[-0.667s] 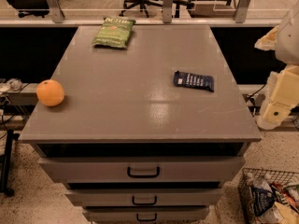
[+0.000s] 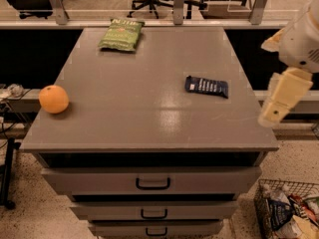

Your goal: Move rxbar blueberry near orange

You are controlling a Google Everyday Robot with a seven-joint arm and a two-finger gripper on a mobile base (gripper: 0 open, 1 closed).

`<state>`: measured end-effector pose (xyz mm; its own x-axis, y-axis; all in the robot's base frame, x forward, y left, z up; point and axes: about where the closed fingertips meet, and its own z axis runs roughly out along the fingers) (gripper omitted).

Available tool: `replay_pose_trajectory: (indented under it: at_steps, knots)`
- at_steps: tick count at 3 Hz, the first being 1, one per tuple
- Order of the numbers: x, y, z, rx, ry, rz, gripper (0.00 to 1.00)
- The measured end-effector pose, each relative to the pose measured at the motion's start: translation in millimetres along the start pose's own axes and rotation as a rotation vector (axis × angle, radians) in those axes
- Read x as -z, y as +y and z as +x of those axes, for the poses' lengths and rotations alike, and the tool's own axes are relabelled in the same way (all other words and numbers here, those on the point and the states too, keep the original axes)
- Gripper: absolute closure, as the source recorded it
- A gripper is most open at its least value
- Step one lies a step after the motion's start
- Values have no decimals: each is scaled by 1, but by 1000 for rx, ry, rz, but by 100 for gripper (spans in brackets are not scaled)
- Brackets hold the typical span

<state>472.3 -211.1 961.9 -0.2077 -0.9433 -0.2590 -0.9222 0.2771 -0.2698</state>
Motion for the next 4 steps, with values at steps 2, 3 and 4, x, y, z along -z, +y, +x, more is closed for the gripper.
replay_pose_trajectory:
  at_steps: [2, 3, 4]
  knots:
    - [-96, -90, -40, 1, -195, 21, 0]
    - [-131, -108, -52, -31, -236, -24, 0]
    - [-157, -110, -56, -79, -238, -88, 0]
